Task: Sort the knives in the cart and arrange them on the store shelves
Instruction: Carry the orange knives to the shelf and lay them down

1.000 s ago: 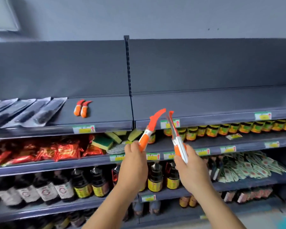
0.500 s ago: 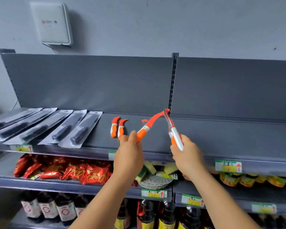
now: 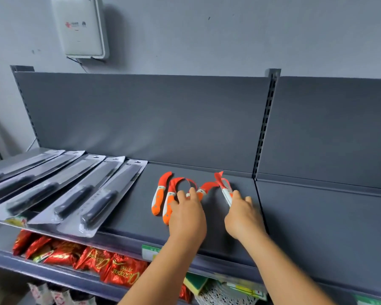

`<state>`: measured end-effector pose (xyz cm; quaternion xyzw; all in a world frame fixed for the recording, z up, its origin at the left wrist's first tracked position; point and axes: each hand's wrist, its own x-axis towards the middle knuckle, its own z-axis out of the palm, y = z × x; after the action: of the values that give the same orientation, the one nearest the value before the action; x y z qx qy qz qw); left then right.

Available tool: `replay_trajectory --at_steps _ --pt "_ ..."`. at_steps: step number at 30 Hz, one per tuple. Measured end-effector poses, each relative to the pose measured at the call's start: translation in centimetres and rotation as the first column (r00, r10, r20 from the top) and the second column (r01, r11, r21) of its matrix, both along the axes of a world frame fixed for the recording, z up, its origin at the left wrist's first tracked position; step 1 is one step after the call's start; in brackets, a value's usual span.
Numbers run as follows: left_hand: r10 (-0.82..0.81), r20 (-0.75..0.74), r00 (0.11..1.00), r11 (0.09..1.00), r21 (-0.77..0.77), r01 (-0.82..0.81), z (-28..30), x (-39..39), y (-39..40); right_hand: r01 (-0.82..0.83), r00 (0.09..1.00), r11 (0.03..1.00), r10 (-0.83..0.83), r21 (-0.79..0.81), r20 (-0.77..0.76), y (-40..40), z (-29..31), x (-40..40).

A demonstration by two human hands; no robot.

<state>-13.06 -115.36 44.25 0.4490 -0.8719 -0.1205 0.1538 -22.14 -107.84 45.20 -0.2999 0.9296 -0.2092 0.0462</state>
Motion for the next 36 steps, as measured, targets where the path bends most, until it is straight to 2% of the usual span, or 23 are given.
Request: replay_trajectory --at_steps 2,6,12,16,17,20,23,25,26,28,31,36 --pt "-0.021 0.052 0.998 0.999 -0.025 0.023 0.1 -0.2 -0.1 -0.03 1.0 0.999 0.03 0.045 0.002 -0.7 -0.4 -0.4" --pt "-0.155 0.179 0.972 0.967 -0.174 0.187 -1.3 -0.5 -1.3 -0.111 0.993 0.988 0.113 0.107 -0.016 -1.7 -1.1 -0.7" --pt "-0.19 0.115 0.975 0.981 -0.022 0.194 -2.5 -0.6 -2.4 -0.102 0.995 0.981 0.101 0.162 0.016 -2.2 -1.5 0.2" --pt "-0.226 0.105 0.968 0.974 0.001 0.227 -1.7 0.1 -2.0 -0.073 0.997 0.983 0.069 0.171 0.029 -2.2 -1.1 0.7" --pt "-0.246 0.099 0.964 0.969 0.008 0.246 -1.7 0.1 -2.1 -0.063 0.998 0.985 0.06 0.162 0.028 -2.1 -1.0 0.9" --pt "-0.305 0.076 0.949 0.945 -0.1 0.311 -1.1 0.7 -2.0 -0.025 0.999 0.995 0.028 0.097 -0.021 -1.3 -0.2 1.7" --pt "-0.378 -0.151 0.914 0.914 -0.219 0.342 1.3 2.4 -0.5 0.017 0.988 0.999 -0.022 -0.032 -0.154 0.3 0.9 3.1" --pt "-0.426 -0.238 0.873 0.865 -0.389 0.316 2.6 3.7 0.8 0.037 0.974 0.99 -0.067 -0.139 -0.217 1.7 1.9 4.4" --pt "-0.441 -0.264 0.858 0.857 -0.407 0.315 2.7 4.1 1.3 0.045 0.967 0.983 -0.088 -0.18 -0.238 2.6 2.3 5.2" --pt "-0.474 -0.309 0.825 0.862 -0.357 0.361 2.5 5.0 2.5 0.057 0.958 0.971 -0.119 -0.234 -0.26 4.7 2.7 7.0" --pt "-0.564 -0.342 0.752 0.814 -0.382 0.437 1.3 6.4 4.5 0.081 0.951 0.963 -0.151 -0.255 -0.268 8.1 2.2 9.8" --pt "-0.676 -0.263 0.688 0.732 -0.349 0.585 -1.9 9.4 9.0 0.2 0.948 0.957 -0.243 -0.212 -0.205 14.1 -1.0 14.2"
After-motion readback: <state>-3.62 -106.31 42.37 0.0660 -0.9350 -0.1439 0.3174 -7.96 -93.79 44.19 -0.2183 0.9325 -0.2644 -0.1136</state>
